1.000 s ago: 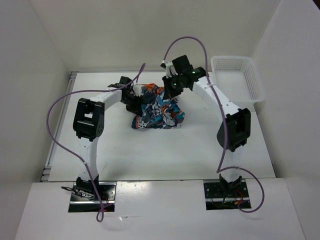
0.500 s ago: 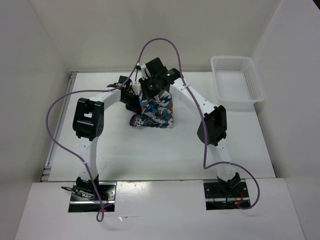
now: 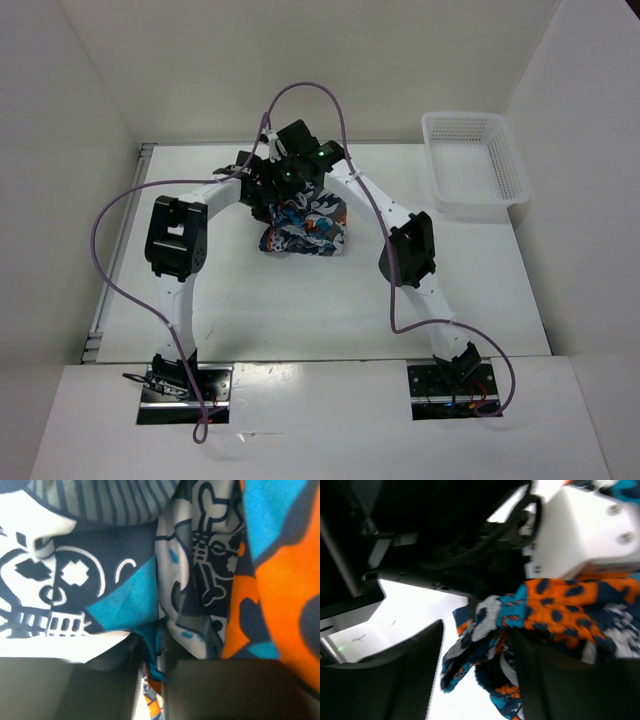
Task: Fold and stack the shorts
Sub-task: Fold the shorts
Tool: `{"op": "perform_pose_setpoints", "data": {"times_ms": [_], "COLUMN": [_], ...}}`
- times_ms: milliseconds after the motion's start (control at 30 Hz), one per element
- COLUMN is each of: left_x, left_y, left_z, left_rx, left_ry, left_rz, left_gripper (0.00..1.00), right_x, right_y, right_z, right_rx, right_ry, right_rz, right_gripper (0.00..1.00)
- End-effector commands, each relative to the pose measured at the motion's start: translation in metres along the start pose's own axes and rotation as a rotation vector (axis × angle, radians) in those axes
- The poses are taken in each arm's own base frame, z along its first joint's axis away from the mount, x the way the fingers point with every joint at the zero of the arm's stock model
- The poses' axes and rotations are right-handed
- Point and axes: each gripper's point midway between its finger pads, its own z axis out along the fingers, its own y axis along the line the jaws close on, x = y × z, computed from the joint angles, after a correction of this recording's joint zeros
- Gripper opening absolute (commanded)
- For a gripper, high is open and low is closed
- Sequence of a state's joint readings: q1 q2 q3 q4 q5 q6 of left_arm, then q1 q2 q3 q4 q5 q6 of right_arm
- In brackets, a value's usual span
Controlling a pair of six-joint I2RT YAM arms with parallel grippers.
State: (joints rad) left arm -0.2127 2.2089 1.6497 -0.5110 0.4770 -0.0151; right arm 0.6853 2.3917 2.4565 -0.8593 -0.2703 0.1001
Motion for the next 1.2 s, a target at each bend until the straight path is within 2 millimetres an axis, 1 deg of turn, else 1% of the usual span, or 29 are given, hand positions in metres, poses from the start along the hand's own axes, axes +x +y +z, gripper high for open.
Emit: {"op": "perform_pose_setpoints", "data": {"times_ms": [0, 67, 100, 133, 167, 200, 233, 267, 300, 367, 400, 467, 500, 533, 600, 633, 667, 733, 767, 800, 867, 900, 933, 967, 1000, 1067, 1100, 1133, 1167], "left_x": [0.001, 0.000, -0.004, -0.004, -0.013, -0.010, -0.017, -0.017, -0.017, -0.023, -0.025, -0.030, -0.032, -0.030, -0.036, -0.037, -0.037, -0.051, -0.054, -0.061, -0.074, -0.084, -0.087, -0.092, -0.094, -0.090, -0.090, -0.091, -0.087], "left_y": [0.019, 0.033, 0.032, 0.040, 0.042, 0.049, 0.049, 0.049, 0.053, 0.062, 0.065, 0.079, 0.079, 0.088, 0.099, 0.104, 0.117, 0.119, 0.120, 0.114, 0.105, 0.091, 0.079, 0.058, 0.046, 0.033, 0.021, 0.012, 0.011], "left_z": [0.003, -0.006, -0.008, -0.011, -0.018, -0.021, -0.027, -0.031, -0.032, -0.047, -0.051, -0.069, -0.076, -0.081, -0.104, -0.111, -0.125, -0.151, -0.161, -0.177, -0.193, -0.202, -0.196, -0.191, -0.184, -0.155, -0.142, -0.133, -0.117], "left_rx": [-0.110, -0.150, -0.150, -0.165, -0.193, -0.215, -0.234, -0.246, -0.270, -0.333, -0.357, -0.425, -0.441, -0.465, -0.497, -0.507, -0.526, -0.522, -0.518, -0.514, -0.509, -0.491, -0.439, -0.395, -0.358, -0.285, -0.251, -0.200, -0.170], "left_ry": [0.006, 0.008, 0.004, 0.000, -0.022, -0.014, -0.031, -0.031, -0.029, -0.048, -0.047, -0.072, -0.077, -0.079, -0.118, -0.131, -0.149, -0.215, -0.232, -0.267, -0.314, -0.349, -0.350, -0.355, -0.352, -0.305, -0.282, -0.275, -0.242], "left_rz": [0.022, -0.002, 0.000, -0.011, -0.001, -0.013, -0.005, -0.005, -0.006, -0.007, -0.007, -0.021, -0.020, -0.034, -0.056, -0.067, -0.095, -0.101, -0.108, -0.102, -0.081, -0.055, -0.037, -0.002, 0.017, 0.033, 0.050, 0.062, 0.056], "left_gripper": [0.43, 0.53, 0.61, 0.64, 0.66, 0.68, 0.71, 0.73, 0.75, 0.81, 0.82, 0.86, 0.87, 0.89, 0.94, 0.95, 0.95, 0.98, 0.98, 1.00, 1.00, 1.00, 1.00, 1.00, 1.00, 1.00, 1.00, 1.00, 1.00], "right_x": [-0.018, -0.024, -0.027, -0.033, -0.037, -0.041, -0.050, -0.056, -0.062, -0.074, -0.072, -0.078, -0.078, -0.078, -0.084, -0.083, -0.091, -0.085, -0.085, -0.062, -0.040, -0.016, -0.004, 0.023, 0.029, 0.052, 0.051, 0.057, 0.065], "right_y": [0.037, 0.047, 0.049, 0.055, 0.058, 0.062, 0.069, 0.077, 0.082, 0.093, 0.090, 0.090, 0.090, 0.090, 0.093, 0.090, 0.091, 0.070, 0.066, 0.051, 0.033, 0.019, 0.014, 0.008, 0.002, -0.001, -0.002, -0.006, -0.012], "right_z": [-0.010, -0.023, -0.029, -0.041, -0.048, -0.055, -0.070, -0.077, -0.084, -0.099, -0.096, -0.102, -0.102, -0.102, -0.116, -0.113, -0.130, -0.127, -0.141, -0.127, -0.125, -0.123, -0.121, -0.112, -0.105, -0.091, -0.087, -0.079, -0.071], "right_rx": [-0.121, -0.157, -0.159, -0.171, -0.173, -0.188, -0.204, -0.214, -0.225, -0.238, -0.225, -0.217, -0.217, -0.217, -0.209, -0.193, -0.174, -0.062, -0.020, 0.023, 0.076, 0.093, 0.083, 0.086, 0.083, 0.052, 0.051, 0.053, 0.064], "right_ry": [-0.059, -0.075, -0.086, -0.103, -0.118, -0.130, -0.165, -0.190, -0.215, -0.267, -0.262, -0.288, -0.288, -0.288, -0.315, -0.309, -0.344, -0.330, -0.344, -0.278, -0.237, -0.195, -0.172, -0.116, -0.107, -0.060, -0.076, -0.062, -0.044], "right_rz": [-0.078, -0.095, -0.099, -0.106, -0.111, -0.126, -0.140, -0.155, -0.174, -0.208, -0.218, -0.235, -0.235, -0.235, -0.242, -0.237, -0.253, -0.252, -0.247, -0.246, -0.248, -0.228, -0.219, -0.207, -0.207, -0.230, -0.234, -0.261, -0.272], "right_gripper": [0.64, 0.75, 0.79, 0.87, 0.89, 0.90, 0.93, 0.94, 0.94, 0.95, 0.95, 0.95, 0.95, 0.95, 0.95, 0.95, 0.95, 0.87, 0.82, 0.71, 0.57, 0.51, 0.51, 0.51, 0.56, 0.66, 0.72, 0.73, 0.75]}}
